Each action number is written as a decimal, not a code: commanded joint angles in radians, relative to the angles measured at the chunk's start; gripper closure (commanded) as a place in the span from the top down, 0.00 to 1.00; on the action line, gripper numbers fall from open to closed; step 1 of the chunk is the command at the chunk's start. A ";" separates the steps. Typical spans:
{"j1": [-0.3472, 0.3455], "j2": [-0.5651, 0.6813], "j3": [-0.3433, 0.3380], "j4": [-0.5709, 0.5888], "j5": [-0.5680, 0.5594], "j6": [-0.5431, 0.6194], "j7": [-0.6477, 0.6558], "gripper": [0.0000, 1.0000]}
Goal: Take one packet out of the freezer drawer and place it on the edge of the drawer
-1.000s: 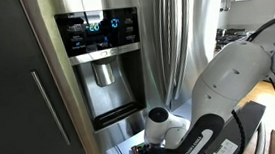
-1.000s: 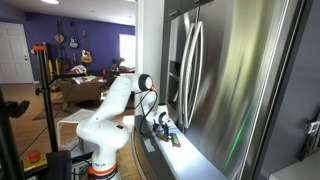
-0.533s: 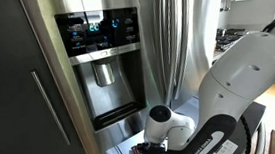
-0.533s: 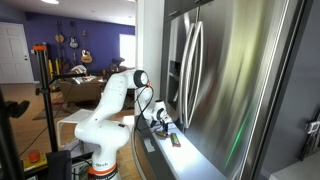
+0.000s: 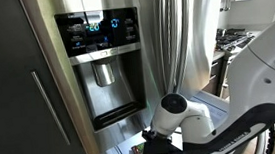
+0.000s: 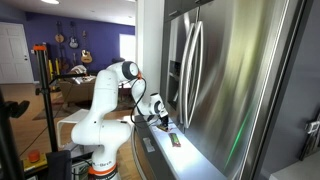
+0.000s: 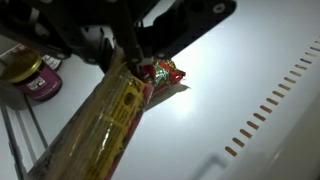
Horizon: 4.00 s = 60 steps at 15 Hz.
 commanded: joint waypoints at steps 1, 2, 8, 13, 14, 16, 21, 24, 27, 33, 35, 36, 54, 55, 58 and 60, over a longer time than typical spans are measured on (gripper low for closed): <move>0.023 -0.023 -0.031 -0.019 -0.048 -0.003 0.044 0.19; 0.056 -0.041 -0.068 -0.037 -0.068 -0.009 0.064 0.19; 0.091 -0.080 -0.102 -0.063 -0.084 -0.035 0.076 0.05; 0.268 -0.205 -0.324 -0.105 -0.187 -0.176 0.157 0.05; 0.294 -0.247 -0.357 -0.118 -0.212 -0.207 0.169 0.05; 0.369 -0.318 -0.442 -0.127 -0.270 -0.267 0.201 0.05; 0.482 -0.507 -0.546 -0.179 -0.440 -0.358 0.336 0.05; 0.461 -0.624 -0.504 -0.207 -0.600 -0.484 0.510 0.05; 0.386 -0.763 -0.383 -0.237 -0.758 -0.663 0.709 0.05; 0.006 -0.965 0.061 -0.417 -0.707 -0.832 0.817 0.05; -0.126 -0.815 0.190 -0.370 -0.630 -0.743 0.728 0.18; -0.162 -0.841 0.222 -0.392 -0.626 -0.742 0.728 0.18; -0.551 -0.975 0.570 -0.466 -0.465 -0.876 0.665 0.05; -0.543 -0.978 0.556 -0.463 -0.458 -0.879 0.662 0.05; -0.523 -0.973 0.500 -0.460 -0.423 -0.883 0.647 0.05; -0.516 -0.970 0.475 -0.460 -0.400 -0.917 0.647 0.05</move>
